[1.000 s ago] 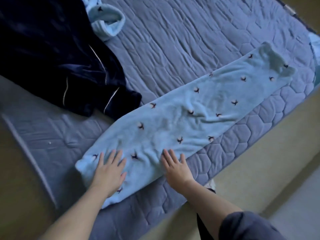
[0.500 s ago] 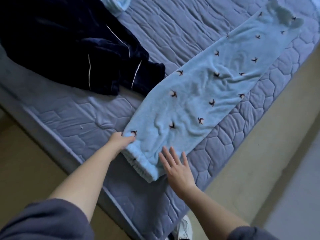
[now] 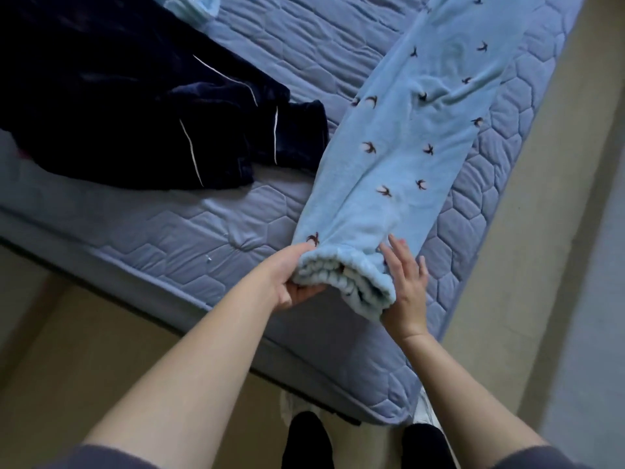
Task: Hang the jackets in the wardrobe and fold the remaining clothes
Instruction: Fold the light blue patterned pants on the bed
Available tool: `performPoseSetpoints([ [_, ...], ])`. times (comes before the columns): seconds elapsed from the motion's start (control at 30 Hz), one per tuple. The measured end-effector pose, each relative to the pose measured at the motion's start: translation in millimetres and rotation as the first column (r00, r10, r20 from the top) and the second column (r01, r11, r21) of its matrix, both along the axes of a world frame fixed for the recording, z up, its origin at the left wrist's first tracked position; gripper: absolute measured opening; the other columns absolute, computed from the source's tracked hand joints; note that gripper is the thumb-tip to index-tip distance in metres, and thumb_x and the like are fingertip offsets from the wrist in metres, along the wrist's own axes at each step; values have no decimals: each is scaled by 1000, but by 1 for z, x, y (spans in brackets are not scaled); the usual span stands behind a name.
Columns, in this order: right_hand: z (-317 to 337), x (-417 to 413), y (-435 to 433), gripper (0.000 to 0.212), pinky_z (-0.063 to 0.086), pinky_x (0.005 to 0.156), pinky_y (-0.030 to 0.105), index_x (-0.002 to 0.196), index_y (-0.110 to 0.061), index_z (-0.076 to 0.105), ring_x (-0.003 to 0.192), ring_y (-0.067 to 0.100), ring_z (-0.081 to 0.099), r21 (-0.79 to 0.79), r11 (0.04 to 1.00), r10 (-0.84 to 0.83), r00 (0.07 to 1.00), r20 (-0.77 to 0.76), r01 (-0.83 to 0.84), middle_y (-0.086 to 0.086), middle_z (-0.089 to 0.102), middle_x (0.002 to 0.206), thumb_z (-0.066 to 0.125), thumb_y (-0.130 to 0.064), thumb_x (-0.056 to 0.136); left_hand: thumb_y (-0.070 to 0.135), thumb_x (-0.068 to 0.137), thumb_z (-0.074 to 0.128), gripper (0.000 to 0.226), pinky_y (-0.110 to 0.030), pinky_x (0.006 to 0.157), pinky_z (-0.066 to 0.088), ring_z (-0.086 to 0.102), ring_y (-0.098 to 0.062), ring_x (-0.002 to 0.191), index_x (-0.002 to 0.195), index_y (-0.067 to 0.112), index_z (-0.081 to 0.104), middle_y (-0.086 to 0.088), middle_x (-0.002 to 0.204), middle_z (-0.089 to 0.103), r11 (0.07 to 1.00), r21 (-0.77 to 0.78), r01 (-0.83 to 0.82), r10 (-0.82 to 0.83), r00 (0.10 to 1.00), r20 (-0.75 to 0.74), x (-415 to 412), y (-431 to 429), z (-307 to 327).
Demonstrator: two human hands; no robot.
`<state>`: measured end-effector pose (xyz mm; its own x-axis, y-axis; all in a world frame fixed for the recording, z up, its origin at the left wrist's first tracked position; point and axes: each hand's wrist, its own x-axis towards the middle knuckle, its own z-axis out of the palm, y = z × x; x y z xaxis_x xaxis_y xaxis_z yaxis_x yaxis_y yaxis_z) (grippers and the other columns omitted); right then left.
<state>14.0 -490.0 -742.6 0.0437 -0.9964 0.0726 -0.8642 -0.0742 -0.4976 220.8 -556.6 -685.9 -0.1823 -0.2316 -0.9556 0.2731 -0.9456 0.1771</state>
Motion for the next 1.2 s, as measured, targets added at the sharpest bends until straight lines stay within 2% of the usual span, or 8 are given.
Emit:
performPoseSetpoints([
  [0.2,25,10,13,32,28,107,57,98,-12,71,118,25,60,-119,983,139,990,-12,-139,2,68,117,79,2,69,36,87,66,47,-37,67,58,62,-23,95,124,18,43,-5,121,56,921,-325,214,-36,879,476,27,11,2],
  [0.37,44,0,51,29,31,107,60,96,-10,74,113,29,63,-120,981,151,988,-25,-153,4,71,112,79,0,69,18,95,52,49,-20,89,40,48,-5,114,135,43,37,14,133,46,435,-626,647,-148,737,659,34,56,10],
  [0.47,55,0,95,35,36,102,64,100,-7,74,112,33,63,-98,984,150,989,12,-148,8,70,112,75,7,68,17,93,42,33,-21,89,36,51,-18,114,117,35,56,-3,124,55,273,-590,760,-237,648,724,40,95,15],
  [0.6,82,4,168,34,37,102,61,102,-4,73,113,33,62,-68,997,39,995,87,-33,11,70,112,78,3,69,6,73,40,56,-25,98,35,48,-24,120,126,17,54,-6,126,50,27,-502,864,-420,465,779,58,154,42],
  [0.73,114,19,247,33,31,106,53,103,-6,74,113,29,62,-8,998,-62,985,163,64,9,70,112,80,-5,72,-11,69,64,57,-38,80,51,61,-34,96,123,8,58,-13,111,58,-315,-371,873,-249,301,921,79,219,76],
  [0.87,145,39,313,32,35,104,52,101,-4,73,100,31,68,169,983,-110,968,224,73,11,72,103,81,-6,70,4,67,78,28,-31,57,44,59,-31,73,92,12,71,-10,82,57,-405,-262,876,-127,230,965,98,274,114],
  [1.07,185,58,378,10,43,98,42,75,-22,63,73,13,57,388,922,-127,948,293,3,-21,56,70,67,-30,80,21,68,79,19,-33,66,48,63,-26,92,82,19,67,-2,105,64,-583,-239,776,-282,82,956,124,312,163],
  [1.2,205,51,349,11,19,114,37,89,-29,67,89,8,64,530,848,-195,933,302,6,-20,70,85,64,-39,84,37,84,60,18,-35,70,49,60,-17,83,85,21,51,12,86,61,-414,-315,854,-606,0,796,126,282,171],
])
